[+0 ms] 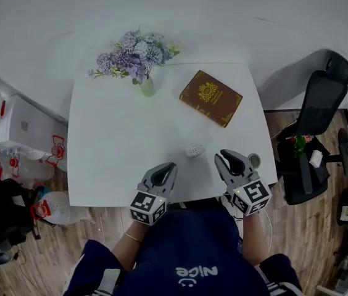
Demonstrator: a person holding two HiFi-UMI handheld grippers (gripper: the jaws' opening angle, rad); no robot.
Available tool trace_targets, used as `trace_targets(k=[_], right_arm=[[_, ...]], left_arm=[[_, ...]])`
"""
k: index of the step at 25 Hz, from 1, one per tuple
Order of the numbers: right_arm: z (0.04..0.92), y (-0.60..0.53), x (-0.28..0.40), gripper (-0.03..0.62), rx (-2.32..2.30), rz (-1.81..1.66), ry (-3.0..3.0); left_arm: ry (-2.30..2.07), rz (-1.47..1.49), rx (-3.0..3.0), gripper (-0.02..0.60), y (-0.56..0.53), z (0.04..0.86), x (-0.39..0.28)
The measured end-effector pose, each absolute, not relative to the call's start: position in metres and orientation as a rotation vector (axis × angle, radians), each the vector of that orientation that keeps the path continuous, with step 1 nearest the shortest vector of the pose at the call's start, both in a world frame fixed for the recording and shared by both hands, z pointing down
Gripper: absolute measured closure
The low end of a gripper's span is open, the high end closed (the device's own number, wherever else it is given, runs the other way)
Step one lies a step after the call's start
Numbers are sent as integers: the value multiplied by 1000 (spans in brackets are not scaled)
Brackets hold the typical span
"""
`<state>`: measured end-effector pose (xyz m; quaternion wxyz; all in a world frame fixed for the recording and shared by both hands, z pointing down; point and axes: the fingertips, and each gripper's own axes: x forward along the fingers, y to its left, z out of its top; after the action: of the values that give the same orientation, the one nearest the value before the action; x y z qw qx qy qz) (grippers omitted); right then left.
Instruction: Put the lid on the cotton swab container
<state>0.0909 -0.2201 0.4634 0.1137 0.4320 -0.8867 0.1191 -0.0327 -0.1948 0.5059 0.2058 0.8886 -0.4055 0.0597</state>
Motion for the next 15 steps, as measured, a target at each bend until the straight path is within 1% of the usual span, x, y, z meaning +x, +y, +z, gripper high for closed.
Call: trace_targets(k=[1,2,3,4,10,15], right_arm=[[464,-227,90,532,1233,341,-2601],[465,-234,89,508,1200,333,-2598],[466,-240,88,460,1162,324,-2596],[466,-246,86,427,1114,314,-2596],[473,-273,66,427,739,347,-2660],[484,-297,53,427,558,325,-2649]], left_arm=[[-1145,169,2466,558,-198,506,-33],[-1158,169,2456,558,-200,506,-34],[-1170,167,2446,558,-202,506,-35],[-1180,166,2438,558,-203,506,-35],[-1239,191,2397,558,-209,514,-38],[-1262,213,2348,558,-213,521,-39]])
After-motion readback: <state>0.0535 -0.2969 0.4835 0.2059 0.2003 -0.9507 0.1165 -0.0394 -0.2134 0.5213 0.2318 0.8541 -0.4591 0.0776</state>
